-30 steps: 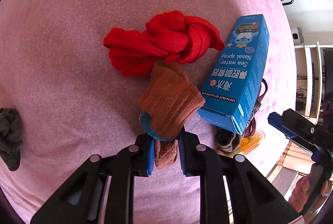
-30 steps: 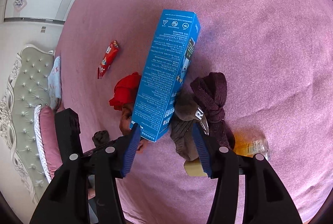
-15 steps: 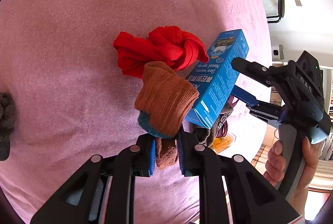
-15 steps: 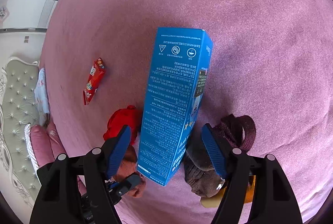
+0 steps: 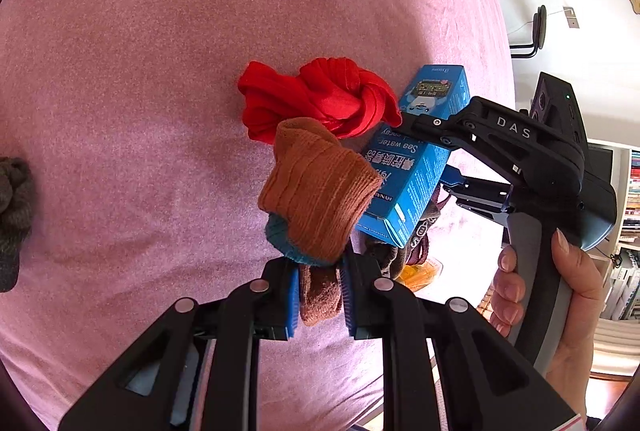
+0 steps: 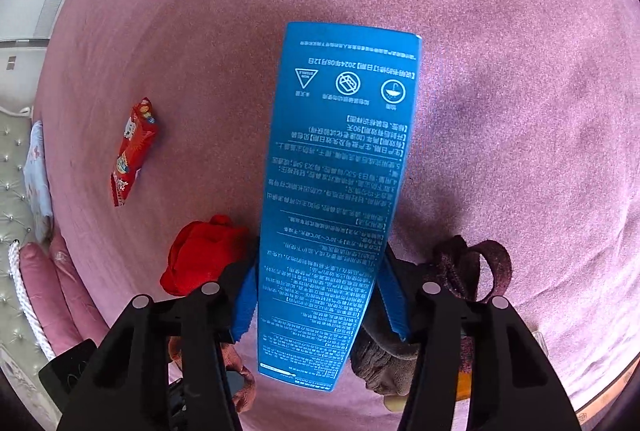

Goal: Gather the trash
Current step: 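Carry sock and blue box to the yellow bucket and open both tools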

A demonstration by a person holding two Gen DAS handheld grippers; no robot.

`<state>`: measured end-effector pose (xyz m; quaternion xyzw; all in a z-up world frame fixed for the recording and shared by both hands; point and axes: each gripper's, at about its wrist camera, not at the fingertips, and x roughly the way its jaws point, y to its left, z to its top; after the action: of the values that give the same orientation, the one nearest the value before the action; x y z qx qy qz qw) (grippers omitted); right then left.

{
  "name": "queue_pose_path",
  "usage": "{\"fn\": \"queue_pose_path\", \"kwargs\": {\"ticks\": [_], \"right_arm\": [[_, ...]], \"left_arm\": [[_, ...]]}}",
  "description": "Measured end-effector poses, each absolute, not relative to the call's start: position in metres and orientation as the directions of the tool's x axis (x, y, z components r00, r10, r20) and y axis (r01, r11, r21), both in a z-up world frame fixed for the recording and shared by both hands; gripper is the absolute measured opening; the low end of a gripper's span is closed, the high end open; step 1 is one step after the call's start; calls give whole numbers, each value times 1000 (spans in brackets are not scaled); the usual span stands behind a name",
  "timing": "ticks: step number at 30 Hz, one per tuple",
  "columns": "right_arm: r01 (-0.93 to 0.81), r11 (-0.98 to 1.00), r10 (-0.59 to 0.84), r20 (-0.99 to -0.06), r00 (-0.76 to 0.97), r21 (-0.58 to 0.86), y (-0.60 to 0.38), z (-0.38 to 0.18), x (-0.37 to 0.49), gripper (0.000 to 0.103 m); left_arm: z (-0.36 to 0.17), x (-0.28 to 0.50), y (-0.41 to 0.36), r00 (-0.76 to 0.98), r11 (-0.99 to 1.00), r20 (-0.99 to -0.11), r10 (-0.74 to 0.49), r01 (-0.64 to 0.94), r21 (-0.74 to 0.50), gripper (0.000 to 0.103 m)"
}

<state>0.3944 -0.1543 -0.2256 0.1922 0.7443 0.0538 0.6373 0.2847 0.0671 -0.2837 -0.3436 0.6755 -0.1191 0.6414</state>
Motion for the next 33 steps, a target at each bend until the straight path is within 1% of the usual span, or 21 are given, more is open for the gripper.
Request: {"fn": "queue_pose_path", "kwargs": {"ticks": [1,8,13,17,24,33], "right_arm": [[215,917,364,-925,-109,335,-157,-222,392,47],[157,887,451,-889,-81,435,-164,-189,354,44],[144,818,572,-814,-100,557,-173,-170,309,44],[142,758,653,-743,-150,637,-181,-163,270,44],[132,768,640,-742,-198,627,-197,-157,193,44],[194,759,649,-744,-158,621,-234,-152,120,44]], "left_arm": [[-283,283,68,63,732,-782,-620,-314,-605,17],[-269,264,72,80,733,-785,-614,-313,-604,17],[-261,241,73,74,738,-792,-606,-320,-595,17],[-255,217,68,64,734,-787,-614,-321,-599,17],[-245,166,48,32,745,-784,-620,-289,-601,17],[-245,106,15,-37,775,-790,-612,-228,-589,17]]}}
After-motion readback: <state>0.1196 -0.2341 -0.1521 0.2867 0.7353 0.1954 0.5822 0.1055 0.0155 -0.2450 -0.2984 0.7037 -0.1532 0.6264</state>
